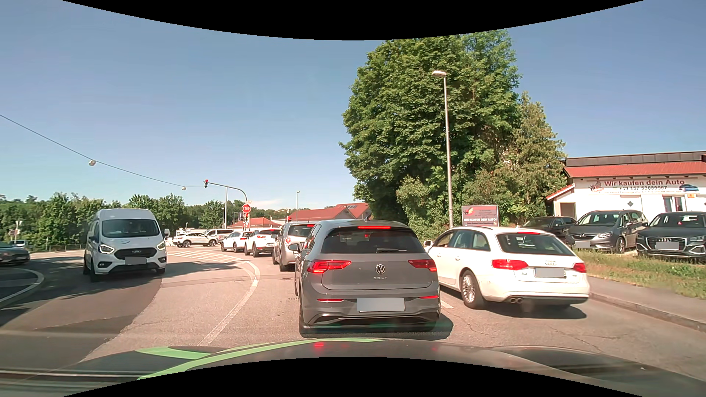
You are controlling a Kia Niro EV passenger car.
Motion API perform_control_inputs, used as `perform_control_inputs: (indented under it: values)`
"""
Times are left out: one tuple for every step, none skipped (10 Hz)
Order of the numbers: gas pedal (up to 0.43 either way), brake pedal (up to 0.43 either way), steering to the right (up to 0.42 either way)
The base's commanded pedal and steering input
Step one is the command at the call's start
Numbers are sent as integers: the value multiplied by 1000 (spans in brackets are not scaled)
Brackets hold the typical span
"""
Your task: Follow the waypoints while adhering to traffic rules and regulations
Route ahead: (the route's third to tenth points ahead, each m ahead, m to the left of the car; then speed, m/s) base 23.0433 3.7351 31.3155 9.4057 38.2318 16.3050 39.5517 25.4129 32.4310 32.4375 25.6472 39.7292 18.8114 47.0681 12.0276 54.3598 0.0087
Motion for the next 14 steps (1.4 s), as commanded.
perform_control_inputs:
  values:
    - [0,348,-32]
    - [0,348,-32]
    - [0,348,-32]
    - [0,348,-32]
    - [0,348,-32]
    - [0,348,-32]
    - [0,348,-32]
    - [0,348,-32]
    - [0,348,-32]
    - [0,348,-32]
    - [0,348,-32]
    - [0,348,-32]
    - [0,348,-32]
    - [0,348,-32]
